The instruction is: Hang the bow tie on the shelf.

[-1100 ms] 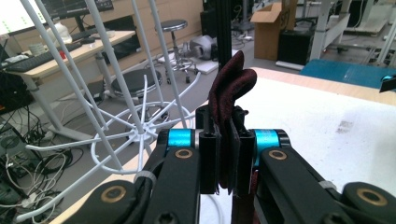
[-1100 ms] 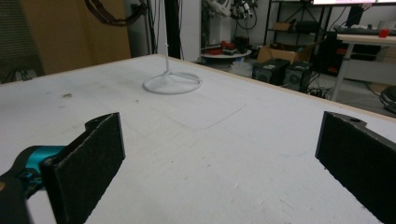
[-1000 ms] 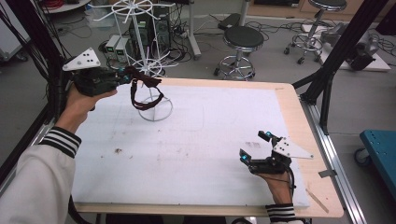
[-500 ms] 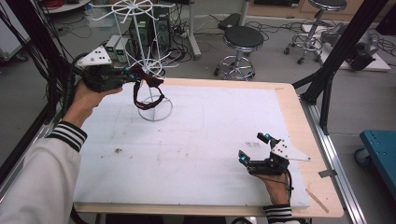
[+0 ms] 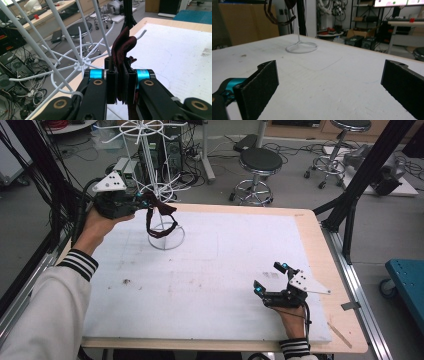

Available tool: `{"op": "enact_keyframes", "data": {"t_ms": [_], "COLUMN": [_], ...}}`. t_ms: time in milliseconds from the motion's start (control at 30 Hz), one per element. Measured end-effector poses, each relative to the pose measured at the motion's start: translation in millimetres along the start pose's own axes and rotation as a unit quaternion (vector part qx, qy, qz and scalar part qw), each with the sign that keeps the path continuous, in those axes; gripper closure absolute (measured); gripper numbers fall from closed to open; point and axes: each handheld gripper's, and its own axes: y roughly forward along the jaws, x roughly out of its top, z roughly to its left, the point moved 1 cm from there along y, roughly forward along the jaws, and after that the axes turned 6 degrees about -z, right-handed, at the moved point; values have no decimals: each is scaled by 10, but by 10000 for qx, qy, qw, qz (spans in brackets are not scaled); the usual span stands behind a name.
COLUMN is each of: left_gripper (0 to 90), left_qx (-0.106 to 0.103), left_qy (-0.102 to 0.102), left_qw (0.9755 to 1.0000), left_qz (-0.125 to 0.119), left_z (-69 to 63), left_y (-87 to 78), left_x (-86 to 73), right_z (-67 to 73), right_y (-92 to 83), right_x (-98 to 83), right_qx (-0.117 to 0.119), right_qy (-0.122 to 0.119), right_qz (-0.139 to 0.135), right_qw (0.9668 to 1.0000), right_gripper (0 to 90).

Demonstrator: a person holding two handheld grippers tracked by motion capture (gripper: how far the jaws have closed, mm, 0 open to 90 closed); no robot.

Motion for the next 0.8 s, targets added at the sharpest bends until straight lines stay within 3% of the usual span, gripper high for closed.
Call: {"op": "enact_keyframes", "data": {"t_ms": [467,800], "left_gripper": [823,667], "left_qx": [32,59], "left_qy": [52,-90], "left_qw": [10000,9999], "left_qz": [40,-125], "left_z": [-35,-52], "left_y": [63,20], "left_x": [-1,30], "right_z": [15,-2], "right_y": [30,22], "right_x": [-154,-175], "right_qx": [-71,-109], "right_qy": [-71,-29], "right_qz": [75,38], "right_qw": [9999,9999], "right_gripper": [6,6]}}
